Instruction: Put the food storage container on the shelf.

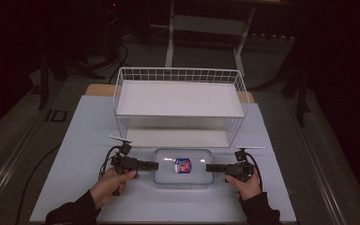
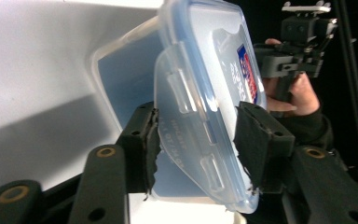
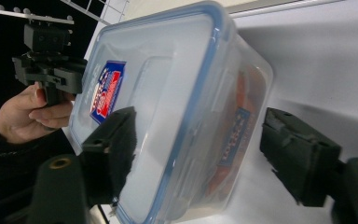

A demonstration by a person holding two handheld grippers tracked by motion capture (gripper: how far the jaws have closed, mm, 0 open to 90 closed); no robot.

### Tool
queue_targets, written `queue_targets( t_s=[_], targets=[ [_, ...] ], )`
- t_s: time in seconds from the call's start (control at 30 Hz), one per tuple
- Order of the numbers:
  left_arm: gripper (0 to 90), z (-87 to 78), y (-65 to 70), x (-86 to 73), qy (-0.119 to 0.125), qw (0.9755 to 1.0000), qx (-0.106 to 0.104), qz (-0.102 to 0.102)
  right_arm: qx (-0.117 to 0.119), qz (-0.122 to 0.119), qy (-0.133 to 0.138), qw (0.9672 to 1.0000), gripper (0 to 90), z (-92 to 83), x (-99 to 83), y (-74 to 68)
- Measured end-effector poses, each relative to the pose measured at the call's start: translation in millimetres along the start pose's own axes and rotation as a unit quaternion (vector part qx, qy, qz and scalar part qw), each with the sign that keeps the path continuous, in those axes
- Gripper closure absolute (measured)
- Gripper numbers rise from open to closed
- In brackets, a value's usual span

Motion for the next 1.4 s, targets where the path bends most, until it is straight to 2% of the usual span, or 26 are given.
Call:
queue_targets(
  t_s=[0.2, 0.3, 0.37, 0.5, 0.57, 0.67, 0.97, 1.33, 1.4],
  targets=[
    [52.9, -3.0, 5.3, -3.1, 0.002, 0.9997, 0.008, 0.023, 0.015, 0.003, -0.008, 0.9998, 36.1, -3.1, -4.4, -2.6],
    [53.6, -3.6, 7.0, -4.0, 0.007, 0.9995, 0.012, 0.027, 0.038, -0.005, -0.015, 0.9992, 47.8, -6.4, -6.8, -8.9],
    [54.1, -4.6, 8.4, -5.1, 0.010, 0.9994, 0.014, 0.031, 0.036, -0.011, -0.018, 0.9991, 48.3, -7.3, -8.1, -10.5],
    [54.5, -5.4, 11.7, -7.1, 0.019, 0.9987, 0.020, 0.043, 0.043, -0.006, -0.022, 0.9988, 50.2, -9.0, -9.9, -11.4],
    [54.9, -5.8, 13.8, -8.1, 0.024, 0.9986, 0.020, 0.042, 0.046, -0.006, -0.022, 0.9987, 51.3, -10.5, -10.8, -12.4],
    [55.3, -6.9, 16.2, -10.5, 0.026, 0.9979, 0.026, 0.054, 0.053, -0.002, -0.020, 0.9984, 53.1, -13.0, -11.9, -13.1],
    [55.6, -7.8, 21.6, -14.5, 0.037, 0.9965, 0.039, 0.064, 0.045, -0.027, -0.013, 0.9986, 53.8, -16.3, -16.0, -16.6],
    [55.4, -6.6, 28.3, -16.2, 0.035, 0.9950, 0.061, 0.070, 0.033, -0.037, -0.011, 0.9987, 54.3, -19.9, -18.6, -21.0],
    [55.5, -6.7, 30.5, -14.5, 0.041, 0.9947, 0.061, 0.073, 0.033, -0.038, -0.007, 0.9987, 54.4, -21.6, -16.8, -21.6]
  ],
)
Point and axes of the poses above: each handheld gripper's, and its own axes: z roughly forward along the jaws, x roughly out of its top, y roughly to its right, the point moved 10 cm from there along z, roughly forward along the jaws, and after that the axes turned 5 degrees about y, right-handed, at the moved point
